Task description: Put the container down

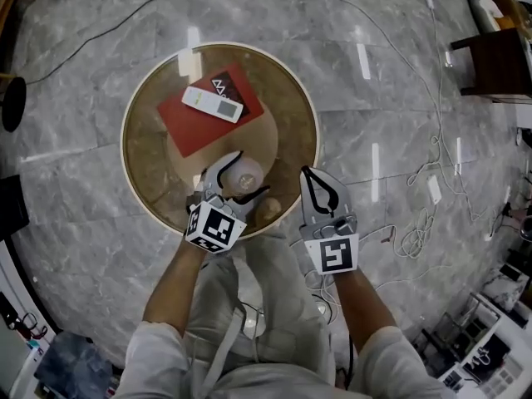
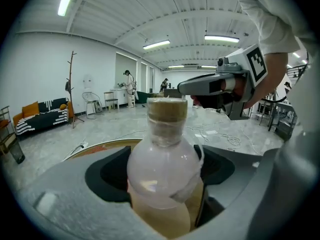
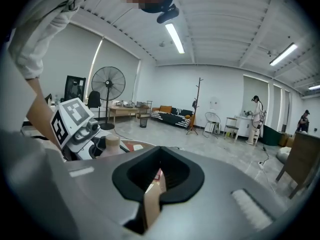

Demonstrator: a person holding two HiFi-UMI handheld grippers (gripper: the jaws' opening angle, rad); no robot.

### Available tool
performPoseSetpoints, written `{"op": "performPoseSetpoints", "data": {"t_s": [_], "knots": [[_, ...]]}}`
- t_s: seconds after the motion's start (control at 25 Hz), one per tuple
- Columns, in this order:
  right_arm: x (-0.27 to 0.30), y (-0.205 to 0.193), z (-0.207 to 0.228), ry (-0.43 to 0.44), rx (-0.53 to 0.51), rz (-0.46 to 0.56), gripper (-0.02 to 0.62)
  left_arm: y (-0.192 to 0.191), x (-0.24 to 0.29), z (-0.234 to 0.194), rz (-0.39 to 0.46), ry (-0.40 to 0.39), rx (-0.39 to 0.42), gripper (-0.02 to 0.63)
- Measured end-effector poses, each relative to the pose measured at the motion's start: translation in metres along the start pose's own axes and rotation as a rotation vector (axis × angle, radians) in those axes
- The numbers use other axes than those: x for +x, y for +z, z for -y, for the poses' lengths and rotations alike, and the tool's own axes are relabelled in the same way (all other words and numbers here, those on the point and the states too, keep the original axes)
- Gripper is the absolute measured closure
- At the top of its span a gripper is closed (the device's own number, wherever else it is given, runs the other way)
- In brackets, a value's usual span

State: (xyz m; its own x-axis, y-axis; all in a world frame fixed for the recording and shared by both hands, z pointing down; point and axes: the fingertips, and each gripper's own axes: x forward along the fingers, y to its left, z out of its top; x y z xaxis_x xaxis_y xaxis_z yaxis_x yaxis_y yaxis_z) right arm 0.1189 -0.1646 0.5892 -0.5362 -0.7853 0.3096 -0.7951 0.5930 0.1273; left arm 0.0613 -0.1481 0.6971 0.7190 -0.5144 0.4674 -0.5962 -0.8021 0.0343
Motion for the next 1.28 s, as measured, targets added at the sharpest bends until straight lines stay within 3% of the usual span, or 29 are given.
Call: {"op": "performPoseSetpoints", "data": {"t_s": [0.24,0.48,0.76,1.04,1.28], "knots": [[0.019,-0.066,0.017,-0.005,0.012,-0.033,0.589,-0.044,0.062,-0.002,-0.022,-0.032,0.006,0.198],[0.036,-0.104,0.023,0.001,0.027,-0.041,0.589,-0.07,0.092,-0.002,-0.044,-0.054,0.008,0.198],[0.043,-0.126,0.025,-0.002,0.047,-0.052,0.589,-0.088,0.111,0.002,-0.064,-0.076,0.007,0.198],[0.051,-0.139,0.028,0.005,0.049,-0.061,0.589,-0.096,0.116,0.006,-0.106,-0.075,0.067,0.196],[0.056,-0.141,0.027,0.008,0.058,-0.057,0.589,-0.099,0.118,0.006,-0.131,-0.094,0.054,0.196]]}}
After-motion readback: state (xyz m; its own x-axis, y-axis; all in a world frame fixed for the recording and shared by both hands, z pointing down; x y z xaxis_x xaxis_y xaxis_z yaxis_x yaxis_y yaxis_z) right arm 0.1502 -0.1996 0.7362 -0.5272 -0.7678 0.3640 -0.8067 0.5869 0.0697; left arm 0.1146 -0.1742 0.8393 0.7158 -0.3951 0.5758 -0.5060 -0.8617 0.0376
